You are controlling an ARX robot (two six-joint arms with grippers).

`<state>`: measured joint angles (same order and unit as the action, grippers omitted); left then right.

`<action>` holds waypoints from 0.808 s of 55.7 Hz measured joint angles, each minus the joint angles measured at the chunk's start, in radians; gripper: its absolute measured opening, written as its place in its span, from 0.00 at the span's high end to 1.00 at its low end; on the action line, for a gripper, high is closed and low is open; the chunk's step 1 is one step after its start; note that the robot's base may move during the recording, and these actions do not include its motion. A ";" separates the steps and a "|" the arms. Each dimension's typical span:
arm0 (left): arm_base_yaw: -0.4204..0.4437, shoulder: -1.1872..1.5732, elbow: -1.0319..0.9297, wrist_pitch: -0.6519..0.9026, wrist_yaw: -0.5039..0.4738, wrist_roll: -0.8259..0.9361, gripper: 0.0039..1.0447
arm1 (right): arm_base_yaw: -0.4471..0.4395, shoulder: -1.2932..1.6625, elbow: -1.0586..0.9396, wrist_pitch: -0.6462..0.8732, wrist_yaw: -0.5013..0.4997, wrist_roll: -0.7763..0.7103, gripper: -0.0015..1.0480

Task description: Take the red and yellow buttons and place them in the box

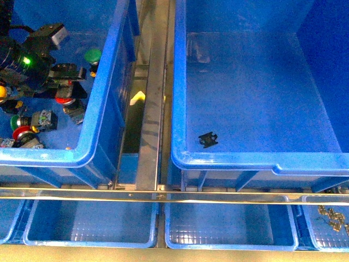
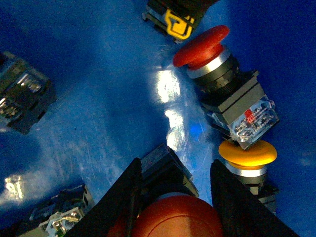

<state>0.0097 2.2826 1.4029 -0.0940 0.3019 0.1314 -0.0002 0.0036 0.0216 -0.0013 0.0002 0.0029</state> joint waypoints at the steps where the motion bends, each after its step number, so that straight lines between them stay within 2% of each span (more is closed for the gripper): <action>1: 0.004 -0.007 -0.006 0.004 0.005 -0.013 0.68 | 0.000 0.000 0.000 0.000 0.000 0.000 0.06; 12: 0.050 -0.107 -0.069 0.070 0.053 -0.145 0.68 | 0.000 0.000 0.000 0.000 0.000 0.000 0.06; 26: 0.119 -0.240 -0.178 0.156 0.115 -0.406 0.68 | 0.000 0.000 0.000 0.000 0.000 0.000 0.06; 45: 0.140 -0.452 -0.321 0.246 0.341 -0.811 0.68 | 0.000 0.000 0.000 0.000 0.000 0.000 0.06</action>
<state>0.1501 1.8309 1.0821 0.1524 0.6434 -0.6796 -0.0002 0.0036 0.0216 -0.0013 0.0002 0.0029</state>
